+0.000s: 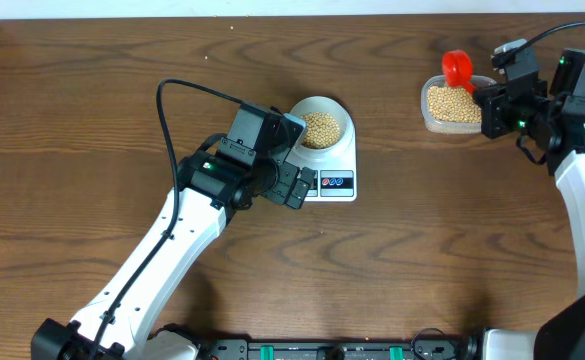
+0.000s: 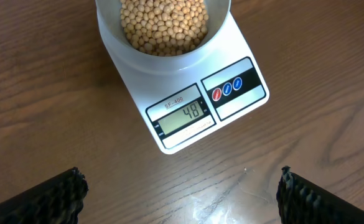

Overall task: Scoop item into bowl and weigh 50g on scale
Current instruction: 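Move right gripper with red scoop back to the bean tub, then dip the red scoop into the tub beans with right gripper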

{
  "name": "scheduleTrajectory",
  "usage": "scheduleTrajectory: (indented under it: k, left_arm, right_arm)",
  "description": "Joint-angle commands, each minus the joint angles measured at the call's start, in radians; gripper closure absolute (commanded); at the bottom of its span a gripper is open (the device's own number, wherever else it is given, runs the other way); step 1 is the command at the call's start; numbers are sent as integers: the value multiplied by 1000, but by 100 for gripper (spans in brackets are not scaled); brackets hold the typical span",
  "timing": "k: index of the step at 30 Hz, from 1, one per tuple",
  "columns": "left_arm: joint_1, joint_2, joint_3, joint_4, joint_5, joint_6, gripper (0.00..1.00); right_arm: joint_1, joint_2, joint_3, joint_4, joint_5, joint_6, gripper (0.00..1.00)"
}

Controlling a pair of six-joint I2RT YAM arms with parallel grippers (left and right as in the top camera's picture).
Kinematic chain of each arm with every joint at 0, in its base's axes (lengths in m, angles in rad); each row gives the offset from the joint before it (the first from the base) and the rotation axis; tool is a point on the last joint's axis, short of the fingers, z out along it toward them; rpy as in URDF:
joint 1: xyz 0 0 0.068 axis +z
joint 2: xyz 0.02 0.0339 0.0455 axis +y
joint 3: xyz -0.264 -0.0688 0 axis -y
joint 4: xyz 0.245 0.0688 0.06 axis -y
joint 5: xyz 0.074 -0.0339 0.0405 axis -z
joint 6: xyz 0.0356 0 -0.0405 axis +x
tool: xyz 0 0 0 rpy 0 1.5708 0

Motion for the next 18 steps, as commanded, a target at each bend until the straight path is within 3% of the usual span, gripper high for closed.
scheduleTrajectory:
  k: [1,4,18]
  left_arm:
    - [5,8,-2,-1,9,7,0]
    - [5,8,-2,-1,9,7,0]
    - [5,8,-2,-1,9,7,0]
  right_arm:
    - [-9,38,8,0,84,98,99]
    - [-9,69,8,-1,131,160,99]
    - [-8,179,8,-4,113,163,99]
